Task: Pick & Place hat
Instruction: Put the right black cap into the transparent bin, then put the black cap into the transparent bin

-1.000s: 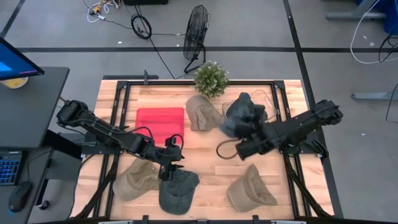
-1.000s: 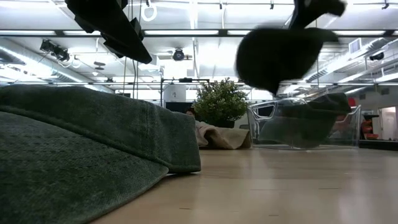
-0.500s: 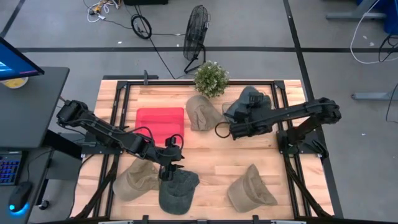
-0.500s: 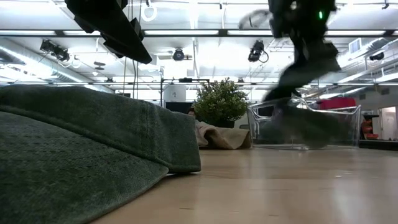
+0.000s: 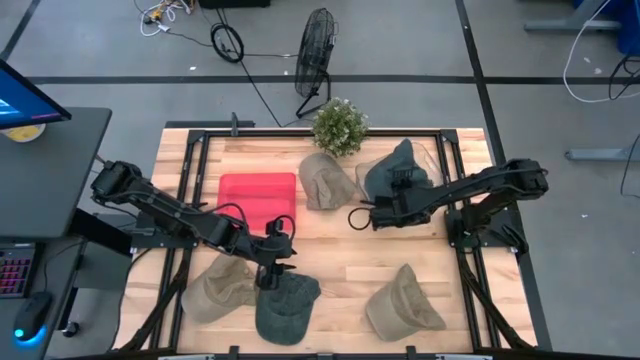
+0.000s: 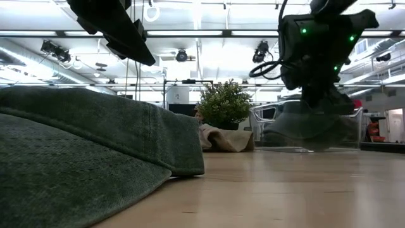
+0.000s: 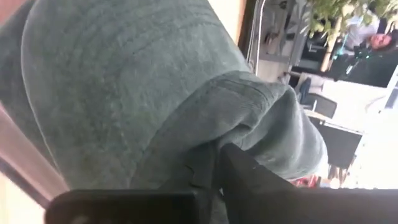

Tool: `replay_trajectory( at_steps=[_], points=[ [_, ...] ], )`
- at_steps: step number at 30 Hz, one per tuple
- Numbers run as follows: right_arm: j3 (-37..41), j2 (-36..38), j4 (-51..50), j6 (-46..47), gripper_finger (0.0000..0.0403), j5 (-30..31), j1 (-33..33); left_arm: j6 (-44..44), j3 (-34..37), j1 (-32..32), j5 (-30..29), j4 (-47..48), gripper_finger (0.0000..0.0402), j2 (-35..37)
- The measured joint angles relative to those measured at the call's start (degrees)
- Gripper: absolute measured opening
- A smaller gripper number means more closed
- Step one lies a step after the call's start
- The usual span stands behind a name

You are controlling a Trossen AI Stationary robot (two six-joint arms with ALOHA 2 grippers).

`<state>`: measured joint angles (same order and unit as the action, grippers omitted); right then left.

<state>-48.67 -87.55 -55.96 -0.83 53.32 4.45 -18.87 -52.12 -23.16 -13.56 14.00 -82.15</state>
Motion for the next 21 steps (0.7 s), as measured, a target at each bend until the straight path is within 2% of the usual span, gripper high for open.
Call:
replay_trajectory(
  at_steps=[6, 12, 16, 21],
  points=[
    [-0.72, 0.00, 1.80, 5.43, 0.0067, -0.21, -0.02, 0.00, 0.00, 1.16, -0.02, 0.00, 0.0183, 0.00],
    [-7.04, 0.00, -7.96, 14.94, 0.0113, -7.28, 0.59, -0.02, 0.00, 1.86, -0.03, 0.00, 0.0183, 0.00],
    [-13.03, 0.00, -12.72, 18.77, 0.0144, -8.94, 3.07, -0.02, 0.00, 1.74, 0.16, 0.00, 0.0183, 0.00],
    [-20.25, 0.00, -11.36, 18.84, 0.0175, -11.97, 7.66, 0.03, 0.00, -0.25, 5.92, 0.03, 0.0183, 0.00]
  ],
)
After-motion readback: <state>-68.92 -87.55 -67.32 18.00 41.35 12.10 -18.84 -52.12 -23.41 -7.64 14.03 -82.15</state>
